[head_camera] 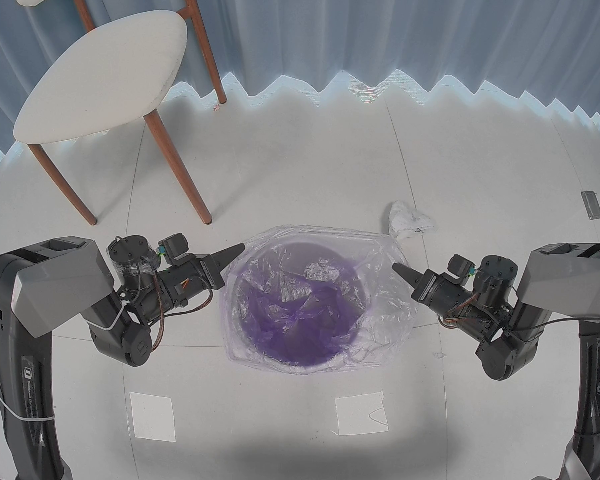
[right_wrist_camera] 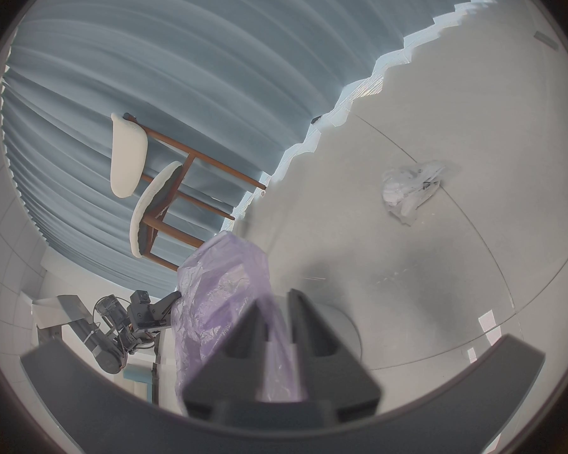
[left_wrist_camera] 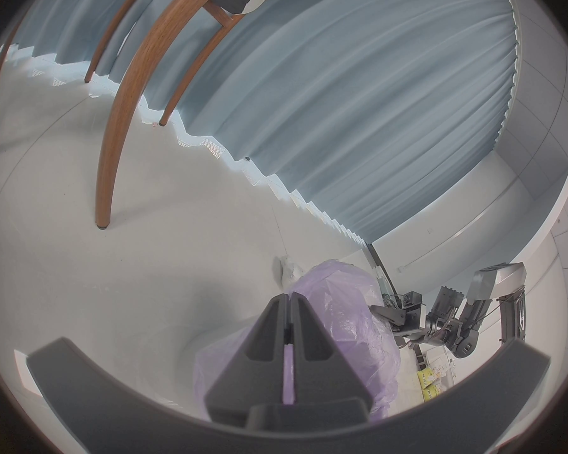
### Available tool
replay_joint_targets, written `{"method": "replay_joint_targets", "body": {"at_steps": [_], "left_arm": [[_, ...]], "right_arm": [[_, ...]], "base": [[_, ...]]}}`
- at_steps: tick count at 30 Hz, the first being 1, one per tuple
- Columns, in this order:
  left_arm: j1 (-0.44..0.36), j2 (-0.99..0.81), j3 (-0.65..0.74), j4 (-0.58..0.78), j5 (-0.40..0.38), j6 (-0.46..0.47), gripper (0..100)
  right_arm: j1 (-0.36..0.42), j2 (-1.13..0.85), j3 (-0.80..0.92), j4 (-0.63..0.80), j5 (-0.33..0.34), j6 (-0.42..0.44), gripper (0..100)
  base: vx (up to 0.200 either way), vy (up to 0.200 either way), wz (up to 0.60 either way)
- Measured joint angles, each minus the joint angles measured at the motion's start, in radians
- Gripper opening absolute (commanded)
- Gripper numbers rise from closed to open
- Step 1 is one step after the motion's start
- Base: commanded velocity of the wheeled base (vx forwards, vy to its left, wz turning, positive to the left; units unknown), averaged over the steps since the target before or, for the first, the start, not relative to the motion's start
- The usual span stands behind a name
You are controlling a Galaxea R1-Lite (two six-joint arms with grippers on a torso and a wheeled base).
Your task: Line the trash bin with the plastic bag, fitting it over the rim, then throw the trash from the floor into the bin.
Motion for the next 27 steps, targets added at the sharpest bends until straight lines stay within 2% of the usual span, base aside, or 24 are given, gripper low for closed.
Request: {"method": "replay_joint_targets", "body": {"at_steps": [5,8,11,15,20,27], "left_arm": [[0.001,0.003,-0.002,0.003,0.000,-0.001,0],[0.003,0.012,-0.014,0.004,0.002,-0.014,0],[0.003,0.031,-0.041,0.002,0.013,-0.066,0],[0.003,0.051,-0.080,0.001,0.056,-0.140,0],[0.010,0.078,-0.136,0.009,0.093,-0.233,0],[0.017,0.134,-0.187,0.011,0.102,-0.253,0]], "right_arm": [[0.000,0.026,-0.026,0.000,-0.001,0.031,0],[0.000,0.044,-0.056,0.000,-0.004,0.083,0],[0.000,0.063,-0.086,0.000,-0.008,0.162,0],[0.008,0.078,-0.112,0.000,-0.011,0.216,0],[0.018,0.103,-0.147,0.000,-0.053,0.229,0],[0.026,0.145,-0.190,0.000,-0.088,0.238,0]], "base": [[0.000,0.000,0.00],[0.000,0.000,0.00],[0.000,0.000,0.00],[0.000,0.000,0.00],[0.000,0.000,0.00],[0.000,0.000,0.00]]}}
